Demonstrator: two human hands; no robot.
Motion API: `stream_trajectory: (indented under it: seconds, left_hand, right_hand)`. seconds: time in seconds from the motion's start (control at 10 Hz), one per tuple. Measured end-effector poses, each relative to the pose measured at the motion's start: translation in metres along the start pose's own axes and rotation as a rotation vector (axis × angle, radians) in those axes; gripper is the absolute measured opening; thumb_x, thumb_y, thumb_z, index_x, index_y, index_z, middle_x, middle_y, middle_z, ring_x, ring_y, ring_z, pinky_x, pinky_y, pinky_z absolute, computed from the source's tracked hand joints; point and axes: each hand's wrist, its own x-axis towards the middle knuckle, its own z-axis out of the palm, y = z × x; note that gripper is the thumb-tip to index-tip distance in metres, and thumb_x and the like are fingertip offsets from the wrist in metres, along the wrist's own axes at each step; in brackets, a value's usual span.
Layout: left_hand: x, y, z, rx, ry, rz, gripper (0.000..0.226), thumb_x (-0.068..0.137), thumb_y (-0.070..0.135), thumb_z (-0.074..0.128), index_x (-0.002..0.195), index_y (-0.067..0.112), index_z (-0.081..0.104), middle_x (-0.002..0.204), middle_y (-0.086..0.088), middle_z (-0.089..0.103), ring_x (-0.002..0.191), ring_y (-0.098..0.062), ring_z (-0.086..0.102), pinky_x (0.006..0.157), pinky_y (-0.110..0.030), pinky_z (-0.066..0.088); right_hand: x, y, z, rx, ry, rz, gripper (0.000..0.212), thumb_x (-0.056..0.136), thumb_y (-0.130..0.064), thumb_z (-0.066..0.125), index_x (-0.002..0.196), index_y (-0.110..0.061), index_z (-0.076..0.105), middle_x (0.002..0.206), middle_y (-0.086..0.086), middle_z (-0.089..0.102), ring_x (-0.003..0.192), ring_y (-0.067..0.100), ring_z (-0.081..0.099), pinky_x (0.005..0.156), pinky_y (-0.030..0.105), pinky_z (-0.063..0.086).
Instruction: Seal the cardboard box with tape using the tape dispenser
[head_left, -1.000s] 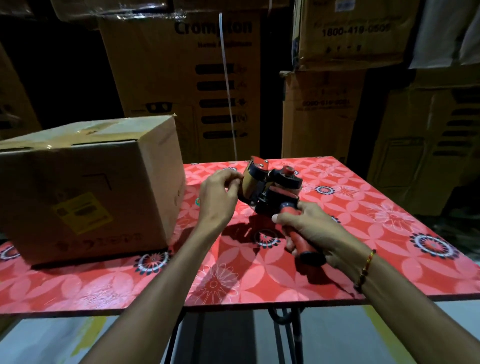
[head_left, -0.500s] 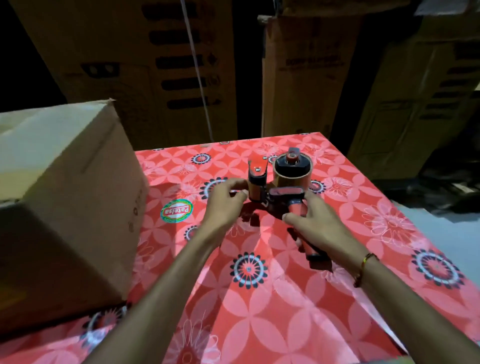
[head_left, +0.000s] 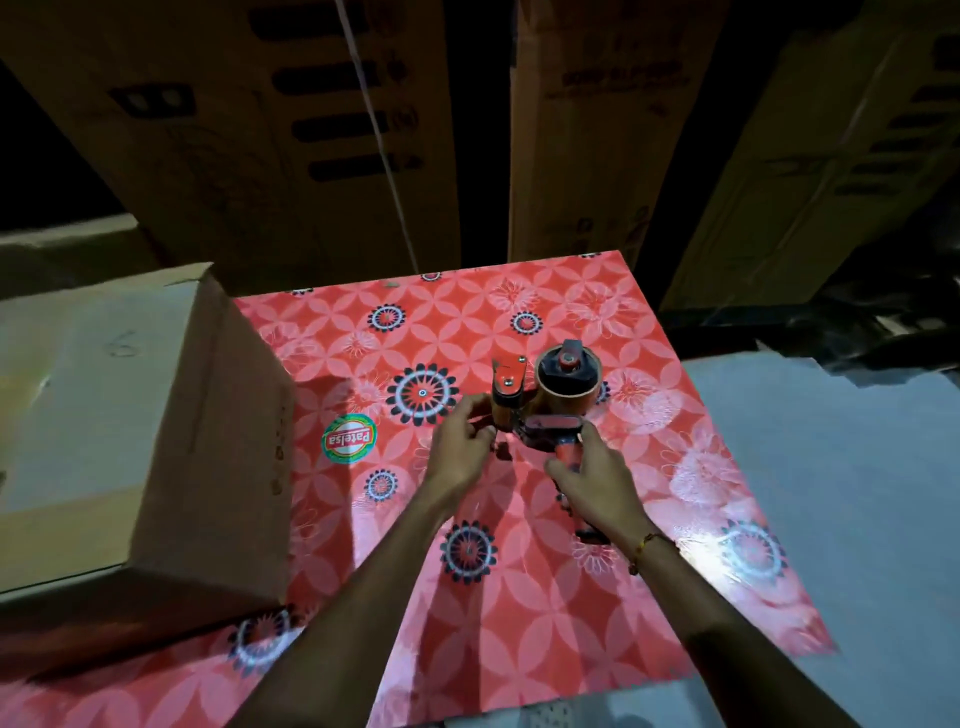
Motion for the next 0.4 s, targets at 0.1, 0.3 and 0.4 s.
stream_trajectory:
  seconds: [0.1, 0.3, 0.4]
  left_hand:
    - [-0.004, 0.009, -0.006, 0.036, -0.043, -0.042, 0.050, 0.097, -0.003, 0.052, 0.141, 0.020, 0.050, 0.130, -0.002, 0.061, 0.113, -0.017, 0.059, 0.090, -0.033, 0.053]
    - [-0.008, 0.038, -0.029, 0.183, -0.011, -0.078, 0.041, 0.097, 0.004, 0.055, 0.138, 0.010, 0.054, 0.132, -0.007, 0.059, 0.122, -0.026, 0.057, 0.102, -0.047, 0.050]
    - [-0.004, 0.054, -0.046, 0.307, 0.094, -0.038, 0.038, 0.097, 0.011, 0.057, 0.135, 0.008, 0.057, 0.135, -0.010, 0.061, 0.116, -0.028, 0.062, 0.099, -0.042, 0.050]
  right_hand:
    - [0.000, -0.003, -0.006, -0.064, 0.043, -0.003, 0.063, 0.087, -0.050, 0.062, 0.141, -0.026, 0.042, 0.128, 0.004, 0.063, 0.103, 0.030, 0.066, 0.082, 0.049, 0.057]
    - [0.007, -0.022, -0.037, -0.244, 0.237, -0.210, 0.044, 0.097, -0.040, 0.062, 0.130, -0.013, 0.054, 0.117, 0.009, 0.057, 0.106, 0.030, 0.056, 0.078, 0.040, 0.048]
    - [0.022, -0.044, -0.047, -0.277, 0.195, -0.357, 0.029, 0.099, -0.031, 0.060, 0.122, -0.014, 0.057, 0.116, 0.006, 0.059, 0.105, 0.029, 0.055, 0.079, 0.037, 0.047]
